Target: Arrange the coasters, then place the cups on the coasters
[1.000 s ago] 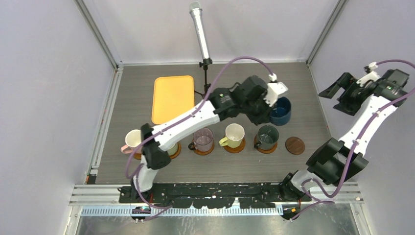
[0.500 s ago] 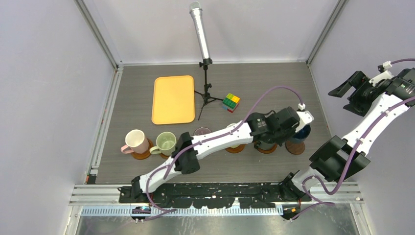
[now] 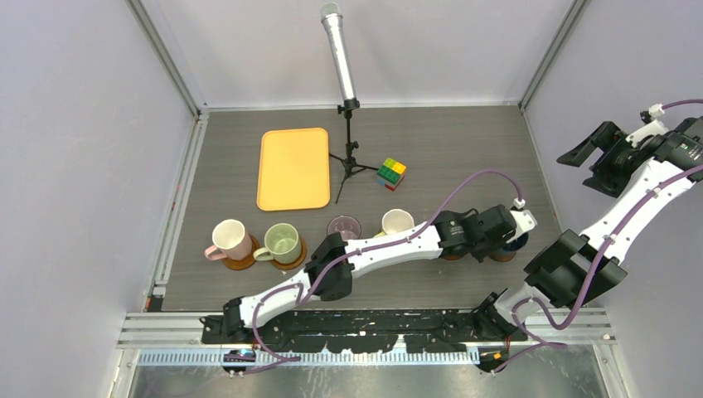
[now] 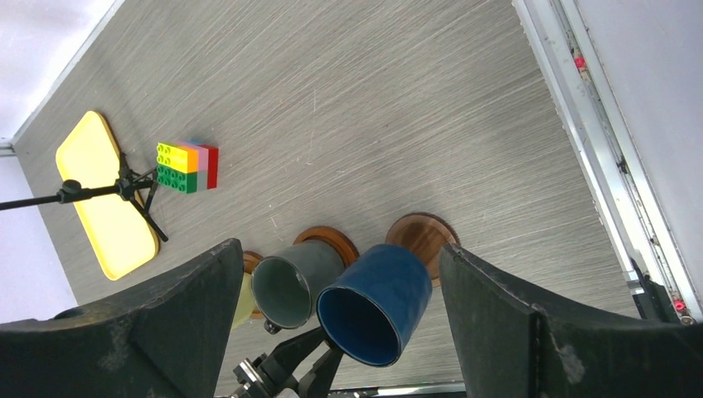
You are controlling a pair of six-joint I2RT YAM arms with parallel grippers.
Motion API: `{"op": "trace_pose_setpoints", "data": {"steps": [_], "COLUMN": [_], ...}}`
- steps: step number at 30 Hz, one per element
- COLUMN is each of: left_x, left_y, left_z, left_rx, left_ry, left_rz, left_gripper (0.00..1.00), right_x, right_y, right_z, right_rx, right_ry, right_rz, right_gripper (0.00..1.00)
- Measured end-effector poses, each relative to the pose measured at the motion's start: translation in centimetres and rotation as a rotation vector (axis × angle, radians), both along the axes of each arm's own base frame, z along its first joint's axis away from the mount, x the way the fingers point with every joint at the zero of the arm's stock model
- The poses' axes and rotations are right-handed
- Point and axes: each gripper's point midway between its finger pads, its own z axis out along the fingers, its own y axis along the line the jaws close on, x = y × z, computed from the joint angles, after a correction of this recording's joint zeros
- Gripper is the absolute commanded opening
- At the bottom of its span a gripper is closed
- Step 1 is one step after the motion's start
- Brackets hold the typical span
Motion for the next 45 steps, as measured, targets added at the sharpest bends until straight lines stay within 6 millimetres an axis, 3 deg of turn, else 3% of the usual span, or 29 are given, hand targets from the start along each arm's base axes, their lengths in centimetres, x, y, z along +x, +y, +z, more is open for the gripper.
{"op": "trace_pose_setpoints", "data": {"steps": [27, 29, 31, 35, 45], "left_x": [1.3, 1.3, 1.3, 1.3, 1.4], "left_y": [-1.7, -1.8, -1.8, -2.1, -2.9], "left_z": [-3.5, -3.9, -4.2, -4.2, -3.3], "left_rx": [-0.008, -0.005, 0.0, -0.012, -0.057], "left_ry": [-0.048, -0.047, -0.046, -0.05, -0.066], "left_rz": [0.016, 0.016, 0.015, 0.015, 0.019], "left_gripper": [0.03, 0.08, 0.21, 0.33, 0.42], "right_x": [-0.6, -0.7, -0.7, -0.8, -0.9], "right_y": [0.1, 0.0, -0.1, -0.1, 0.0], "right_z": [-1.3, -1.4, -1.4, -1.4, -1.6], "right_rx": [0.005, 0.002, -0.001, -0.005, 0.0], "right_ry": [0.025, 0.024, 0.024, 0.024, 0.029], "right_rz": [0.031, 0.032, 0.034, 0.036, 0.039], "right_gripper": [0.91, 0.91, 0.91, 0.91, 0.91]}}
